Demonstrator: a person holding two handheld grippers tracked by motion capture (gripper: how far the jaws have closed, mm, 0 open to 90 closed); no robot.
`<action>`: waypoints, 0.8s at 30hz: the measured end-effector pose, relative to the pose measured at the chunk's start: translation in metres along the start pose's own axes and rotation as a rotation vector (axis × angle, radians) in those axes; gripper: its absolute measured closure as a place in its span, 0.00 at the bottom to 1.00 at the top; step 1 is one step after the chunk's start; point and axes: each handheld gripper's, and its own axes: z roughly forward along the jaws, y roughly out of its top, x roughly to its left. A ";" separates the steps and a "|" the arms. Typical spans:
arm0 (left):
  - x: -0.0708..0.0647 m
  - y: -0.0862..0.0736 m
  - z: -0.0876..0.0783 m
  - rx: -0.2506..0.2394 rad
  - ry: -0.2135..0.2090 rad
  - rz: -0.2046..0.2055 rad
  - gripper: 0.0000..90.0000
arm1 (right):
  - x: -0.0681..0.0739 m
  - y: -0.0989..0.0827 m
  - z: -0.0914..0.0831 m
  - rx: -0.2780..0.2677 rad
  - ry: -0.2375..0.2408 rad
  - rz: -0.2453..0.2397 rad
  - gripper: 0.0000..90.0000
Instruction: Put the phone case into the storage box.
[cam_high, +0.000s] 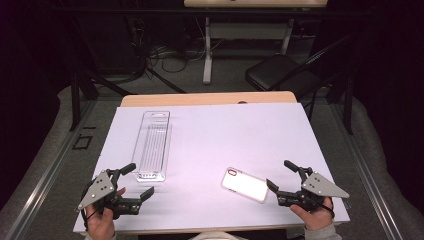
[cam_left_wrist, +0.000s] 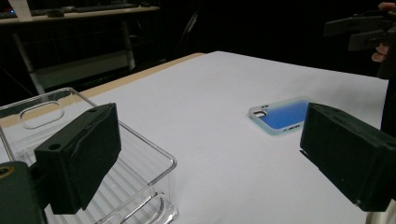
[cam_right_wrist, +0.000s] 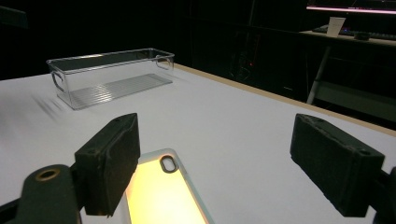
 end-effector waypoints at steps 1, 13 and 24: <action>0.000 0.000 0.000 -0.001 0.000 -0.001 0.06 | 0.000 0.000 0.000 -0.001 -0.001 0.001 0.17; 0.000 -0.001 0.000 0.006 0.002 -0.006 0.06 | 0.000 0.001 0.006 0.047 0.026 -0.009 0.16; 0.000 -0.002 -0.001 0.014 0.008 -0.011 0.06 | -0.004 0.009 0.020 0.163 0.052 0.003 0.19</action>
